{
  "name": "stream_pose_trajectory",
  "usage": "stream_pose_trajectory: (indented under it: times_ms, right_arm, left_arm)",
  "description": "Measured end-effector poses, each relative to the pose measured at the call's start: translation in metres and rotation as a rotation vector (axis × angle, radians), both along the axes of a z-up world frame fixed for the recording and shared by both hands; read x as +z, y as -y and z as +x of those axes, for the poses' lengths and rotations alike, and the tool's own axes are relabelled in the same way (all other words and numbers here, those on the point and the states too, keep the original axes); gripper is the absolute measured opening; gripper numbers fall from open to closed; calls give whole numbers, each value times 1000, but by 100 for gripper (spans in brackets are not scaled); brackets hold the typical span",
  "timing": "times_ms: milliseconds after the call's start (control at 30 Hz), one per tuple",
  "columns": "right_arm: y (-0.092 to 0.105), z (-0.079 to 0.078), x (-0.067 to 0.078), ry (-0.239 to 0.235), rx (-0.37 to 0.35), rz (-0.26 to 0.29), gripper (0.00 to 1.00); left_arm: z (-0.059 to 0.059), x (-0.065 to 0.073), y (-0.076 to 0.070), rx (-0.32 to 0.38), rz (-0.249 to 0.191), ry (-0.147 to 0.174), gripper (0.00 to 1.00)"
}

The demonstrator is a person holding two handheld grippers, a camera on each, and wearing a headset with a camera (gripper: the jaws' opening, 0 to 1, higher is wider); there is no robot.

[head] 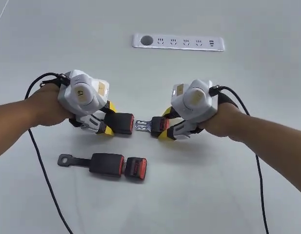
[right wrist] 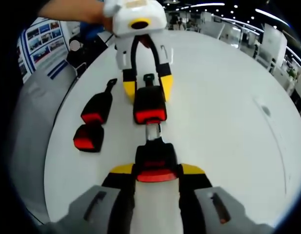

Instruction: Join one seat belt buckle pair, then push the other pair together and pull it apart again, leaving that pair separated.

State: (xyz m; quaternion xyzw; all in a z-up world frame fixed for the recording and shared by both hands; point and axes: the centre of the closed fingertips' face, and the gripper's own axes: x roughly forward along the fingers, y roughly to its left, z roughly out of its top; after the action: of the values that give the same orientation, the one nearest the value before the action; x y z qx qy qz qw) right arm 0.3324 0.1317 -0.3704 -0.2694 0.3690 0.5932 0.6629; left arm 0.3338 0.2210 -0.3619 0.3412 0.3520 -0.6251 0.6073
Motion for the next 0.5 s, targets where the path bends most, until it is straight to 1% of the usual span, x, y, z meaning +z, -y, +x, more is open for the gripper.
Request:
stream_pose_trajectory:
  times_ms: [233, 333, 500]
  right_arm:
    - [-14, 0, 2, -1, 12, 20, 33]
    - [-14, 0, 1, 2, 18, 13, 33]
    - [-15, 0, 1, 3, 14, 24, 33]
  left_arm:
    - [0, 0, 0, -2, 6, 1, 33]
    - [0, 0, -1, -2, 7, 1, 33]
    - [0, 0, -1, -6, 0, 5, 33]
